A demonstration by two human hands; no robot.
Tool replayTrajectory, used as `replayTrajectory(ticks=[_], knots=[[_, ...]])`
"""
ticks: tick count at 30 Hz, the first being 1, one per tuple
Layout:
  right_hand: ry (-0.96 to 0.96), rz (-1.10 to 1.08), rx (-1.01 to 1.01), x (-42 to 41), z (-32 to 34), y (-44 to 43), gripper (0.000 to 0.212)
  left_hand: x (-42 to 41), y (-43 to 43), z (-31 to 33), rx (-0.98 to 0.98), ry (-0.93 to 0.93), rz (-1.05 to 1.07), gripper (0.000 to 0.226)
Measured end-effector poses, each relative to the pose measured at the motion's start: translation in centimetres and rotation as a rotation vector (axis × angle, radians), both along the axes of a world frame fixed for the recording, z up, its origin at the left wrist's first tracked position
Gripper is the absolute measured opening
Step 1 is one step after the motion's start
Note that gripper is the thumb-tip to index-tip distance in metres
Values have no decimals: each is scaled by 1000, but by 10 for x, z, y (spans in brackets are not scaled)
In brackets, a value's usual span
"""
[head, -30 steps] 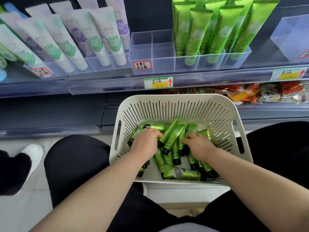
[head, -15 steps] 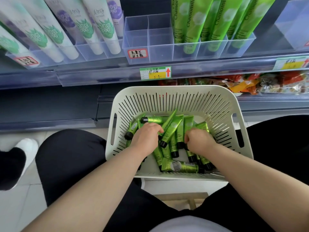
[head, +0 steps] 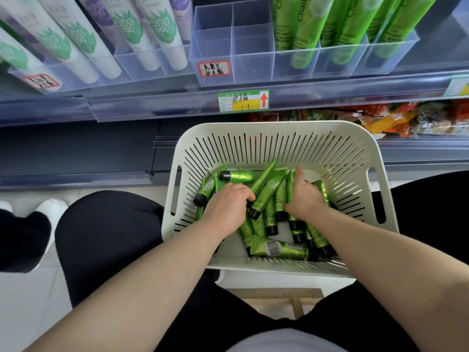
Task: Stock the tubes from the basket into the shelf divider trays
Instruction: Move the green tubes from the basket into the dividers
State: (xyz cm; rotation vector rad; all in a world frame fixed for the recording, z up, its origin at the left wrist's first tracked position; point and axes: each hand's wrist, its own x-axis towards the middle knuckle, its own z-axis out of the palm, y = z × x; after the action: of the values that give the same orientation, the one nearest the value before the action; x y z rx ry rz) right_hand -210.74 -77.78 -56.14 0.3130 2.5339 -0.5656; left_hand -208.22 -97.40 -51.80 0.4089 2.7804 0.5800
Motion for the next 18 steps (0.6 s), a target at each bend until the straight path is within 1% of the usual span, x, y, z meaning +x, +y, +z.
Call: replayTrajectory(ticks=[1, 3, 5, 6, 8, 10, 12, 14, 16, 18], knots=[[-9, -28, 12, 0, 0, 0, 110, 0, 0, 0, -3, -2, -4, 30], [2, -66, 22, 0, 2, -1, 90, -1, 1, -1, -10, -6, -11, 30], [8, -32, 22, -1, 4, 0, 69, -1, 1, -1, -19, -2, -17, 31], [10, -12, 18, -2, 5, 0, 64, 0, 1, -1, -22, -1, -18, 31], [15, 6, 15, -2, 4, -1, 63, 1, 0, -1, -22, -4, -16, 31], [4, 15, 39, -1, 5, -1, 67, 1, 0, -1, -19, -1, -12, 31], [-18, 1, 61, -1, 8, -2, 71, 2, -1, -1, -22, -1, -16, 31], [-21, -32, 41, -2, 12, -2, 71, 2, -1, 0, -30, -10, -15, 31], [14, -42, -4, -3, 17, -4, 66, -1, 1, 1, -39, -19, -11, 31], [72, -27, -68, -5, 24, -4, 52, -9, 7, 4, -46, -26, 16, 34]])
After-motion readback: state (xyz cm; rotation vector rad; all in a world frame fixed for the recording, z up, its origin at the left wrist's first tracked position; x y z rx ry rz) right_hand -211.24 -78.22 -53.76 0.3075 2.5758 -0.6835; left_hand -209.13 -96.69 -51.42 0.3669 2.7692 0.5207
